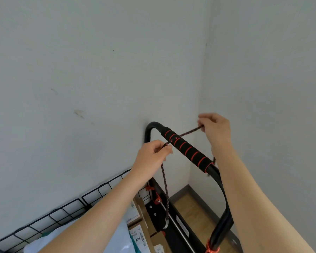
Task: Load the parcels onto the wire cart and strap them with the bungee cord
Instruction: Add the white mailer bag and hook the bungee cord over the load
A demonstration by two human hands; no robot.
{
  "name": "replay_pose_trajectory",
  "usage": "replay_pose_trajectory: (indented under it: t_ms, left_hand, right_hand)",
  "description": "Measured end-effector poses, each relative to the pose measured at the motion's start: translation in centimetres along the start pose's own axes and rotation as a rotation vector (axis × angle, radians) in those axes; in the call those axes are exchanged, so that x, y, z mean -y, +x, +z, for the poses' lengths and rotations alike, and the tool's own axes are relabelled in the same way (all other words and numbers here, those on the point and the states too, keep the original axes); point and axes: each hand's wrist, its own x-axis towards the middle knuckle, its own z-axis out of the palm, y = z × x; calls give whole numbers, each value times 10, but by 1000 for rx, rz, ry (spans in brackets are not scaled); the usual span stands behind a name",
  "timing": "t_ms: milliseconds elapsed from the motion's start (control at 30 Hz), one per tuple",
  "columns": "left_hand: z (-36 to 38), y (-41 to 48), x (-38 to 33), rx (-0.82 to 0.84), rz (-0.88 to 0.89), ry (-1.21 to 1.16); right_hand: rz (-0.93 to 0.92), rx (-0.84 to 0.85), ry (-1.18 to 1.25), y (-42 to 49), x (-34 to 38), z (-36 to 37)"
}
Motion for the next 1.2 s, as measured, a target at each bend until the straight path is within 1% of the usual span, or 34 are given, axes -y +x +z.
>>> replay_pose_trajectory:
  t_ms: [133, 333, 433, 533, 600, 667, 767, 867, 967, 1100, 1133, 1167, 1200]
  left_hand:
    - [-24, -5, -8, -82, 53, -34]
    - [-75, -12, -19, -232, 144, -83]
    - [-108, -20, -20, -314, 202, -75]
    - [-142, -34, -12, -352, 218, -32]
    - [-163, -46, 3, -362, 186, 50]
    - [-180, -59, 28, -359, 112, 162]
    - [-201, -80, 76, -309, -64, 344]
    - [-222, -101, 130, -255, -265, 477]
    - [-243, -122, 170, -267, -407, 505]
    - [-265, -151, 199, -247, -547, 600]
    - [-268, -155, 203, -244, -559, 573]
    - [-270, -159, 204, -249, -562, 488]
    - [-270, -160, 202, -261, -563, 352]
  right_hand:
    - [-261, -13, 42, -23, 48, 15]
    - [-616, 52, -1, -65, 117, 53]
    - [-759, 90, -10, -90, 145, 76]
    - [-847, 122, 2, -113, 153, 98]
    - [-846, 142, -5, -124, 147, 112]
    - [-801, 163, -21, -132, 131, 126]
    - [-678, 203, -63, -138, 97, 147]
    - [-575, 258, -182, -143, 57, 167]
    - [-478, 275, -321, -147, 20, 178]
    - [-372, 282, -422, -153, -8, 183]
    - [-355, 300, -446, -154, -13, 185]
    - [-330, 328, -470, -157, -18, 188]
    - [-293, 363, -497, -159, -21, 191]
